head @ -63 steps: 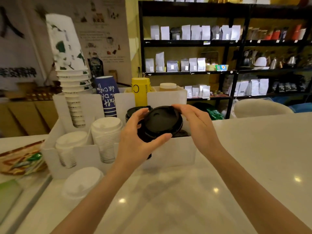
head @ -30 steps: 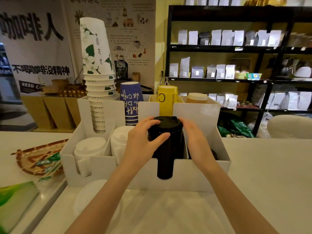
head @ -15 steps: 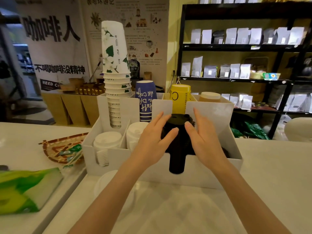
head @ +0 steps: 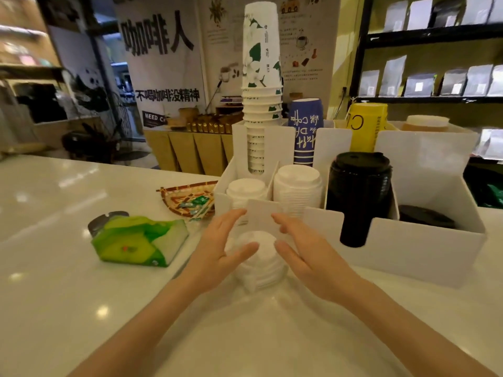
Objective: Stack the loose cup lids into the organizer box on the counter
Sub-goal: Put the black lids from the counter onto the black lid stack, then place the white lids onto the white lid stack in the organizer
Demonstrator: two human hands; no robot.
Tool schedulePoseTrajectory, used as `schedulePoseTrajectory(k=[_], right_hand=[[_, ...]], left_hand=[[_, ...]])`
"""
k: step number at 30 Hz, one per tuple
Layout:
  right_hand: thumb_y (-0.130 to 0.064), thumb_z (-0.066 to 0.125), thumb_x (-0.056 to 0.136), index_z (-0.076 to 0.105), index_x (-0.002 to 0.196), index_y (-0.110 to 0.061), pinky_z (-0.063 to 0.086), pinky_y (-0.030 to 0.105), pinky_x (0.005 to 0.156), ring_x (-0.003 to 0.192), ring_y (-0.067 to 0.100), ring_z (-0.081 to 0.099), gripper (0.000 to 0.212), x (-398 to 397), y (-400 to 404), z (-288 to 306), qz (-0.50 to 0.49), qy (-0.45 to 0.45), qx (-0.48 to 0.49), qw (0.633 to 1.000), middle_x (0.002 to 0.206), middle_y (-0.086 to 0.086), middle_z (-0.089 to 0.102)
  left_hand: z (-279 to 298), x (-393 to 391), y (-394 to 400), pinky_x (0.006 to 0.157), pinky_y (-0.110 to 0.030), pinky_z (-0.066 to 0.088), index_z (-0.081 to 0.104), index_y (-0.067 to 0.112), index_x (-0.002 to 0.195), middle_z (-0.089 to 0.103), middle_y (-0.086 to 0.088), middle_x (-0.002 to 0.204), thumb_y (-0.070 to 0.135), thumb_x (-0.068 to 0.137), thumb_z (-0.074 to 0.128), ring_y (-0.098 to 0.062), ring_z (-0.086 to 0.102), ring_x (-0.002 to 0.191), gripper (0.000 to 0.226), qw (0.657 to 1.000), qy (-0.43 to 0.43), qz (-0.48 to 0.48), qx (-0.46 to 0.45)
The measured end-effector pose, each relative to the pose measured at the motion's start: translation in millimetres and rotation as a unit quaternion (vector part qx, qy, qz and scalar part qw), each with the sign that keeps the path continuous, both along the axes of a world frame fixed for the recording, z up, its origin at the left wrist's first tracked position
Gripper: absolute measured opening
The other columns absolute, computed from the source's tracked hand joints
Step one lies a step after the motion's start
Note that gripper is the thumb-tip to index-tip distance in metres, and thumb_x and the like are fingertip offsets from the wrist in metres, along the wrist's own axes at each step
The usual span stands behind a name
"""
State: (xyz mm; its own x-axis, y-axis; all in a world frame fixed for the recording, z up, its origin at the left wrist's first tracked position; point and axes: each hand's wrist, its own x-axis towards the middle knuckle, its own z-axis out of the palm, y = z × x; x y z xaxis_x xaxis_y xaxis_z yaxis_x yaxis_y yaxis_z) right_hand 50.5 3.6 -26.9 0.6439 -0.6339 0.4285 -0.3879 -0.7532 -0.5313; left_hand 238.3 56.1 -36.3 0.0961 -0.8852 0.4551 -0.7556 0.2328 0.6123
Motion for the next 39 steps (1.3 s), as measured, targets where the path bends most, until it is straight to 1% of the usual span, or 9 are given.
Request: schedulePoseTrajectory(k=[7,11,14,19,23,29,33,36,39], right_hand=[[-0.041,0.036,0.090,0.031,0.130,-0.038,0.023,0.003,0.094,0.113,-0.011,0.034,0.040,6,-2,-31,-0.004,-0.005,0.094,0.996,0.126,-0.022,0.040],[-0.043,0.037,0.089,0.034,0.123,-0.043,0.041,0.032,0.096,0.111,0.002,0.048,0.034,7,1,-34,0.011,-0.022,0.133,0.991,0.124,-0.016,0.053],[-0.045,0.036,0.089,0.029,0.131,-0.038,0.039,0.034,0.100,0.117,0.003,0.046,0.043,8,5,-37,0.004,-0.022,0.127,0.992,0.131,-0.014,0.049],[-0.042,0.041,0.089,0.033,0.128,-0.042,0.036,0.025,0.101,0.118,-0.003,0.043,0.040,8,6,-39,0.008,-0.057,0.178,0.982,0.131,-0.020,0.048],[-0.036,0.045,0.089,0.048,0.107,-0.058,0.039,0.003,0.080,0.105,-0.010,0.051,0.029,9,12,-32,0.032,-0.117,0.239,0.964,0.110,-0.035,0.059],[-0.030,0.048,0.089,0.053,0.111,-0.048,0.044,0.009,0.080,0.101,-0.008,0.055,0.029,13,6,4,0.047,-0.150,0.251,0.955,0.109,-0.025,0.064],[-0.041,0.059,0.079,0.040,0.130,-0.037,0.048,0.014,0.078,0.103,-0.006,0.054,0.054,19,-4,34,0.039,-0.128,0.211,0.968,0.120,-0.018,0.056],[-0.042,0.062,0.076,0.041,0.126,-0.037,0.049,0.019,0.079,0.103,-0.005,0.054,0.055,30,-12,57,0.031,-0.148,0.170,0.974,0.118,-0.018,0.056],[-0.036,0.063,0.077,0.040,0.129,-0.028,0.049,0.031,0.089,0.108,0.010,0.054,0.057,43,-28,76,0.006,-0.151,0.141,0.978,0.123,-0.006,0.056]], left_hand=[[-15,11,7,0.110,-0.038,0.028,0.021,0.038,0.134,0.031,0.006,0.145,0.060,0.049,0.077,-0.008,0.029,0.130,0.104,0.990,-0.008,-0.052,0.128],[-17,14,7,0.109,-0.030,0.027,0.017,0.028,0.139,0.030,0.006,0.146,0.051,0.050,0.081,-0.005,0.029,0.130,0.112,0.987,-0.032,-0.064,0.145],[-18,15,7,0.107,-0.023,0.026,0.016,0.027,0.139,0.031,0.007,0.145,0.045,0.051,0.083,-0.003,0.030,0.128,0.112,0.987,-0.023,-0.069,0.145],[-19,17,6,0.100,-0.013,0.026,0.015,0.029,0.140,0.033,0.010,0.143,0.046,0.051,0.082,0.001,0.031,0.125,0.112,0.987,-0.027,-0.067,0.141],[-16,20,10,0.103,-0.022,0.034,0.018,0.031,0.139,0.038,0.009,0.142,0.047,0.048,0.082,-0.003,0.038,0.124,0.113,0.986,0.002,-0.071,0.148],[10,32,10,0.101,-0.026,0.039,0.027,0.036,0.134,0.046,0.007,0.136,0.040,0.045,0.084,-0.003,0.045,0.121,0.106,0.985,0.104,-0.090,0.103],[42,44,1,0.096,-0.017,0.039,0.031,0.048,0.126,0.041,0.019,0.134,0.049,0.041,0.084,0.000,0.043,0.120,0.100,0.983,0.131,-0.100,0.077],[69,53,-12,0.101,-0.034,0.040,0.034,0.034,0.132,0.043,0.007,0.137,0.047,0.040,0.083,-0.009,0.044,0.122,0.105,0.982,0.135,-0.120,0.062],[90,64,-30,0.101,-0.032,0.041,0.033,0.028,0.134,0.044,0.005,0.136,0.041,0.042,0.083,-0.009,0.047,0.120,0.105,0.980,0.129,-0.141,0.051]])
